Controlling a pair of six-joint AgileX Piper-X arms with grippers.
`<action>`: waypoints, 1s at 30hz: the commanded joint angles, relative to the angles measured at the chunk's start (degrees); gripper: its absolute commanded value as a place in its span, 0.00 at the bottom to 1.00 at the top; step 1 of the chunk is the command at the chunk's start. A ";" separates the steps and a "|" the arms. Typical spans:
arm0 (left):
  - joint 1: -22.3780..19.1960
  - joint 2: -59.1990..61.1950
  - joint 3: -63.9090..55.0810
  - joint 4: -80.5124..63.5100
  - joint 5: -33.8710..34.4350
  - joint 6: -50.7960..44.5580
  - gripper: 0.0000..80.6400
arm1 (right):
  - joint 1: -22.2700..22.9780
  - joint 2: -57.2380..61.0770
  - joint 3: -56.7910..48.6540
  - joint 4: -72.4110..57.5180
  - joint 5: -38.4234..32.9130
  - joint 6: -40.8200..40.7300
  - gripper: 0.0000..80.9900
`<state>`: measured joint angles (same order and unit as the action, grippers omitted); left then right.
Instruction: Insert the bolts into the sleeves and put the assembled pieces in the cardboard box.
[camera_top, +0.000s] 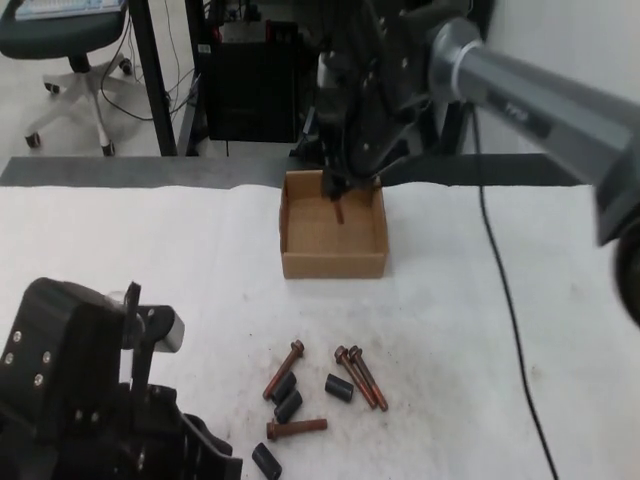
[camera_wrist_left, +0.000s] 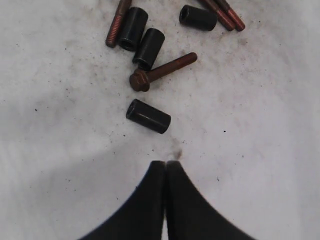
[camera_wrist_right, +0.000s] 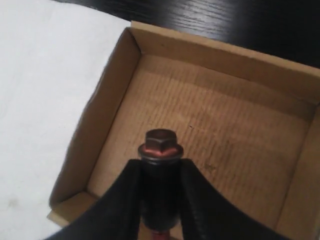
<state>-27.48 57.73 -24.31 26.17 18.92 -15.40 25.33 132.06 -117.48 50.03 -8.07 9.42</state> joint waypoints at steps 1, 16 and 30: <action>-0.13 -0.43 -0.36 0.41 -0.91 0.45 0.00 | -0.15 1.84 -2.51 0.60 -0.66 0.01 0.01; -0.13 -0.43 -0.26 1.55 -0.91 0.45 0.00 | -0.54 2.67 -3.02 -2.32 1.80 -0.20 0.48; -0.13 -0.43 -0.26 1.55 -1.33 4.98 0.00 | 2.45 -7.76 -5.14 18.92 -18.43 -28.32 0.26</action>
<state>-27.48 57.73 -24.31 27.41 18.51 -12.46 26.52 126.61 -122.16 63.49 -25.34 -13.22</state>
